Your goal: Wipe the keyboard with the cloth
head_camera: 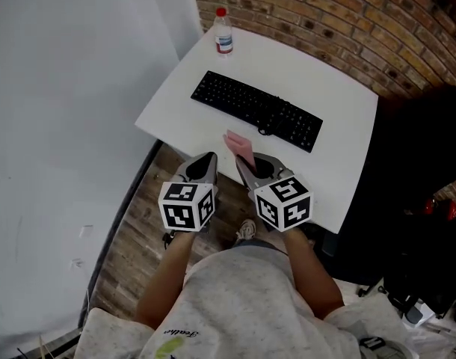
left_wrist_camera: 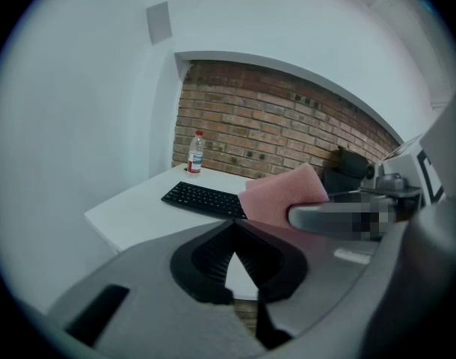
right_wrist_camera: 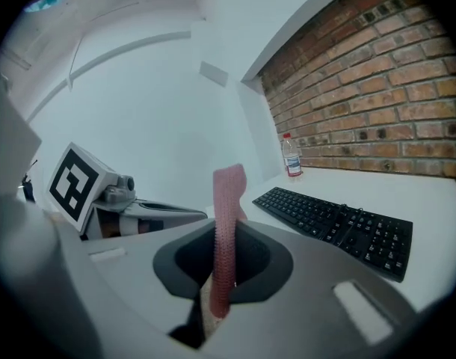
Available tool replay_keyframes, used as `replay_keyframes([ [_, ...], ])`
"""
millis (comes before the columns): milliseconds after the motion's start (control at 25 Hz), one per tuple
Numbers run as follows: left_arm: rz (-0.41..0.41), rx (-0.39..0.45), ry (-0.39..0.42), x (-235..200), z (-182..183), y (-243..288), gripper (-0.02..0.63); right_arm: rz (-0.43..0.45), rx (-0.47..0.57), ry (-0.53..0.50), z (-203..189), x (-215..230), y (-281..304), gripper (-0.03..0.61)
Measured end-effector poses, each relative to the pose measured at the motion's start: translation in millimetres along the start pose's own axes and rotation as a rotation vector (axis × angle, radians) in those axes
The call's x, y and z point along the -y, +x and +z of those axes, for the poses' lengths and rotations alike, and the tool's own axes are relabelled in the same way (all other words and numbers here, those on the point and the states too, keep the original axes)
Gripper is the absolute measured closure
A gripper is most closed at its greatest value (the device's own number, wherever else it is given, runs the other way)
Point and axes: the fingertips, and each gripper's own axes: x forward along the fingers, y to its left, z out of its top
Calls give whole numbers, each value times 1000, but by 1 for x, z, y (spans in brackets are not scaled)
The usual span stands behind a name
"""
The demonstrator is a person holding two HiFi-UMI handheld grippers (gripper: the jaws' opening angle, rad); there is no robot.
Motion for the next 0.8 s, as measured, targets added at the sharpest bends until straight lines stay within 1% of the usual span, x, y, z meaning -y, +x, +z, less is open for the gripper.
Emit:
replay_keyframes([
  [240, 2, -39, -15, -9, 1, 30, 621, -9, 6, 42, 5, 29, 13, 554],
  [400, -14, -61, 16, -9, 7, 46, 621, -27, 14, 76, 3, 43, 16, 554],
  [600, -43, -84, 36, -15, 10, 64, 621, -48, 15, 108, 0, 53, 28, 552],
  [800, -102, -101, 59, -34, 14, 86, 621, -103, 19, 136, 4, 66, 53, 554],
])
